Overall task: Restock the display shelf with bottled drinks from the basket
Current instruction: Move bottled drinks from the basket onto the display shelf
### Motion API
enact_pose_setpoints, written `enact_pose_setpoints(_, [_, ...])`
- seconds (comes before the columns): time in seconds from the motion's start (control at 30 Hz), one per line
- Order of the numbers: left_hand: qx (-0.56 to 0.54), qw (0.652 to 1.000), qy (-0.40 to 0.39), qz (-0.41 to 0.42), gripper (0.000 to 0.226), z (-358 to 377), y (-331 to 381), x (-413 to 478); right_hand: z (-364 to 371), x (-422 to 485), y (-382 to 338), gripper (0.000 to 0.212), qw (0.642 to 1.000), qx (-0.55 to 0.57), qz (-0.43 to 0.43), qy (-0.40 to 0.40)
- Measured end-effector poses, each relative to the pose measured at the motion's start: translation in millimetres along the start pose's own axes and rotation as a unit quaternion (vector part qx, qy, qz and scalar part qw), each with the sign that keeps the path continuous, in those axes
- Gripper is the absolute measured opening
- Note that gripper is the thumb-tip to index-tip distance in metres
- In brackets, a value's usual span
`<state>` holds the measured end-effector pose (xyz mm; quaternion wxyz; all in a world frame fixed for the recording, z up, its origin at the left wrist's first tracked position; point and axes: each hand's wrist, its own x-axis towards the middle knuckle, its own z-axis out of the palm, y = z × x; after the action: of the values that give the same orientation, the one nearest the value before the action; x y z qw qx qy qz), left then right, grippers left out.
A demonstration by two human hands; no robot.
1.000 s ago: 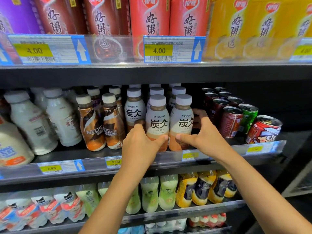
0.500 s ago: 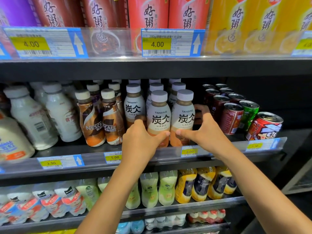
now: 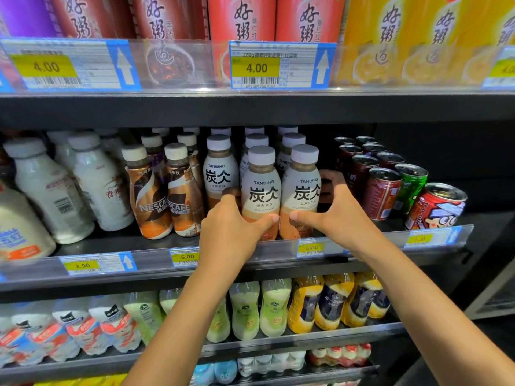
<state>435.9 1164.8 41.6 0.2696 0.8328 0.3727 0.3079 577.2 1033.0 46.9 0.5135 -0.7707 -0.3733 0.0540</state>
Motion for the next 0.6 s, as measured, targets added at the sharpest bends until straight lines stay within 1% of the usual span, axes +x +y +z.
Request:
enact_pose_setpoints(0.43, [-0.004, 1.0, 0.002, 0.001, 0.061, 1.3, -2.0, 0.9, 1.3, -2.3, -1.7, 0.078, 1.0, -0.001, 0.011, -0.001])
enact_pose_setpoints(0.53, [-0.008, 1.0, 0.0, 0.004, 0.061, 1.0, -1.9, 0.3, 1.1, -3.8, -3.8, 0.082, 1.0, -0.012, 0.016, 0.001])
enact_pose_setpoints(0.6, [-0.013, 1.0, -0.014, 0.006, 0.064, -0.2, -2.4, 2.4, 0.2, -5.0, -7.8, 0.092, 0.999, -0.023, 0.024, -0.009])
